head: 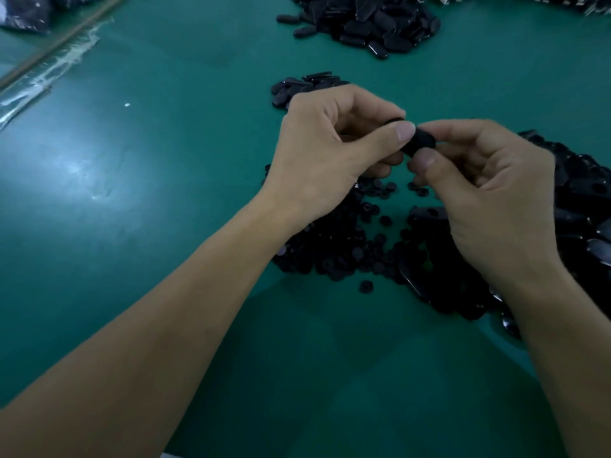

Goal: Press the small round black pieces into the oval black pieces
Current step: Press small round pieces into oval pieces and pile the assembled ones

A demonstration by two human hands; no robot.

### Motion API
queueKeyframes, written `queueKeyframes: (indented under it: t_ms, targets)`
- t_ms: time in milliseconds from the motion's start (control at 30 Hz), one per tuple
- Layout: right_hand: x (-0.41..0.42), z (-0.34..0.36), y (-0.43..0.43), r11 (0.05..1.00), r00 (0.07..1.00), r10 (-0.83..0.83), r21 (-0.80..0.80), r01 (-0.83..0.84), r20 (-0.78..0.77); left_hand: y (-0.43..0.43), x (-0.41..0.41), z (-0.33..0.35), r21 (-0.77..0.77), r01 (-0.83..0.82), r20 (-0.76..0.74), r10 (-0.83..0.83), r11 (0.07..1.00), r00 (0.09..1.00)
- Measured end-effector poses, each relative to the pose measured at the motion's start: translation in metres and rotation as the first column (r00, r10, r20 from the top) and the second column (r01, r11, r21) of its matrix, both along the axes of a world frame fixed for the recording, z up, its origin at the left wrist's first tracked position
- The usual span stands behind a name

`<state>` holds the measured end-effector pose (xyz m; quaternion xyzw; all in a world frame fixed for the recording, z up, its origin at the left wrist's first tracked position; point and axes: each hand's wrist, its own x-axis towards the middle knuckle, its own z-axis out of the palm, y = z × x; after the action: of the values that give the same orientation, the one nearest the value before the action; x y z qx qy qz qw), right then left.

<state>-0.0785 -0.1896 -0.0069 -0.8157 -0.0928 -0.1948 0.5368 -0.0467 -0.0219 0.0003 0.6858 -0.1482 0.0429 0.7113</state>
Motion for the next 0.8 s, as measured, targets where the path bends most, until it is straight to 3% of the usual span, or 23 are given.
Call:
queueKeyframes:
  t_ms: [67, 200, 300, 367, 800]
  targets:
    - [0.000, -0.002, -0.002, 0.998, 0.999, -0.044, -0.047, 0.043, -0.015, 0.000, 0.001, -0.001, 0.008, -0.012, -0.019, 0.012, 1.000, 1.000]
    - [-0.003, -0.006, -0.003, 0.941, 0.998, -0.069, -0.333, 0.062, -0.010, -0.001, 0.004, -0.002, 0.051, -0.104, -0.034, 0.106, 0.993, 0.994]
    - [-0.006, -0.007, -0.001, 0.804, 0.998, 0.007, -0.592, -0.047, -0.069, 0.000, 0.005, -0.004, 0.070, -0.168, -0.027, 0.170, 0.983, 0.985]
    - [-0.006, -0.007, 0.002, 0.723, 0.992, 0.057, -0.681, -0.120, -0.114, 0.001, 0.006, -0.006, 0.070, -0.199, -0.026, 0.201, 0.977, 0.979]
    - [-0.007, -0.012, 0.000, 0.762, 0.989, 0.101, -0.631, -0.145, -0.105, 0.000, 0.007, -0.006, 0.050, -0.236, -0.046, 0.239, 0.970, 0.970]
